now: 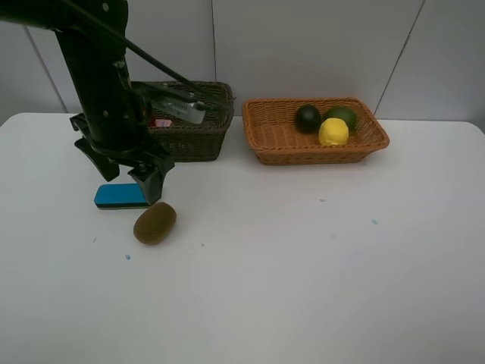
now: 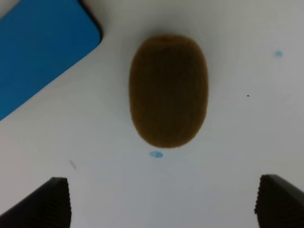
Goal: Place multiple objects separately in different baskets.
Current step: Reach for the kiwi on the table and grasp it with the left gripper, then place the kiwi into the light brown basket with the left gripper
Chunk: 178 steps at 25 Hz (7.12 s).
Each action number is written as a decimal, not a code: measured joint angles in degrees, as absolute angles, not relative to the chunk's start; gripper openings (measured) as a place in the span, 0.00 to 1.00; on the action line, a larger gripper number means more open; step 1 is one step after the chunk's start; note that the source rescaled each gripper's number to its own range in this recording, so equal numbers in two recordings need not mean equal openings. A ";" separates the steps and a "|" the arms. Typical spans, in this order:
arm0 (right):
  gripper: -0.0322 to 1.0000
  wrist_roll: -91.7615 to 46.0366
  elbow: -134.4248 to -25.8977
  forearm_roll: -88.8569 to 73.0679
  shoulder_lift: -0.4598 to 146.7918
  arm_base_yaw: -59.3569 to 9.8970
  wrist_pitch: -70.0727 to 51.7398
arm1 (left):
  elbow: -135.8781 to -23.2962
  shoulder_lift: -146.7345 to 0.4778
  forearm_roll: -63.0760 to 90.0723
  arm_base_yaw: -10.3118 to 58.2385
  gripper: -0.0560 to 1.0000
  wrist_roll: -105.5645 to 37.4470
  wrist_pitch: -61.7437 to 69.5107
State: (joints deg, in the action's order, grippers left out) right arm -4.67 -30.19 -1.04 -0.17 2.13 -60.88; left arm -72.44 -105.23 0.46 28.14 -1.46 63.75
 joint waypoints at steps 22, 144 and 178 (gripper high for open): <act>1.00 -4.67 -30.19 -1.04 -0.17 2.13 -60.88 | -56.35 -105.70 2.77 28.14 1.00 -4.21 37.55; 1.00 -4.67 -30.19 -1.04 -0.17 2.13 -60.88 | -133.60 -150.28 11.01 34.04 0.69 -17.20 39.06; 1.00 -4.67 -30.19 -1.04 -0.17 2.13 -60.88 | -133.60 -150.35 10.97 34.04 1.00 -11.19 38.81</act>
